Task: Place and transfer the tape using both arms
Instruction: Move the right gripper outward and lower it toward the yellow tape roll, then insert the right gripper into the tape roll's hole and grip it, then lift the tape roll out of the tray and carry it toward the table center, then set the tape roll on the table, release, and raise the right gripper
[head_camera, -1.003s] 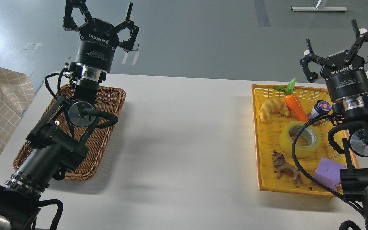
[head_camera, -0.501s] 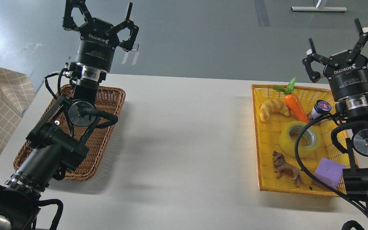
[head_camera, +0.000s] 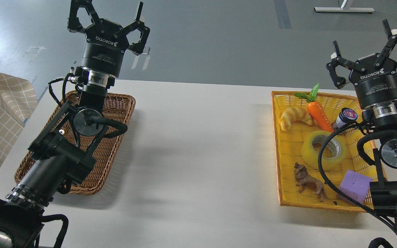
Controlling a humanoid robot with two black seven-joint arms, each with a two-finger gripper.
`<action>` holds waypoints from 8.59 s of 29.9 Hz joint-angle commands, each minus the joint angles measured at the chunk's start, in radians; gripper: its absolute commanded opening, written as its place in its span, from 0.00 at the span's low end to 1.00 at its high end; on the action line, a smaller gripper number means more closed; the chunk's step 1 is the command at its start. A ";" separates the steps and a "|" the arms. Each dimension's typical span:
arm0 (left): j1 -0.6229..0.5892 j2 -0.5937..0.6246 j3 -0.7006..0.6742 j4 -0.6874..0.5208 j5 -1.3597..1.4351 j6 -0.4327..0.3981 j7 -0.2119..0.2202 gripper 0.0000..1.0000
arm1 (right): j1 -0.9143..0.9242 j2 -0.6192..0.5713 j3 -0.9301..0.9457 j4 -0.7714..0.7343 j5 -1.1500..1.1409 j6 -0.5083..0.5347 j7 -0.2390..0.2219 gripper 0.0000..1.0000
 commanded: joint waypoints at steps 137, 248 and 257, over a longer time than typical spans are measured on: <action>0.017 0.010 -0.003 -0.001 0.000 0.000 0.003 0.98 | 0.063 -0.615 -0.945 0.083 -1.582 0.000 -0.101 0.00; 0.018 0.016 -0.008 0.000 -0.001 0.000 0.003 0.98 | 0.442 0.059 -1.229 -0.212 -1.588 0.000 -0.101 0.09; 0.018 0.019 -0.009 0.000 -0.001 0.000 0.002 0.98 | 0.442 0.059 -1.219 -0.193 -1.572 0.000 -0.100 0.71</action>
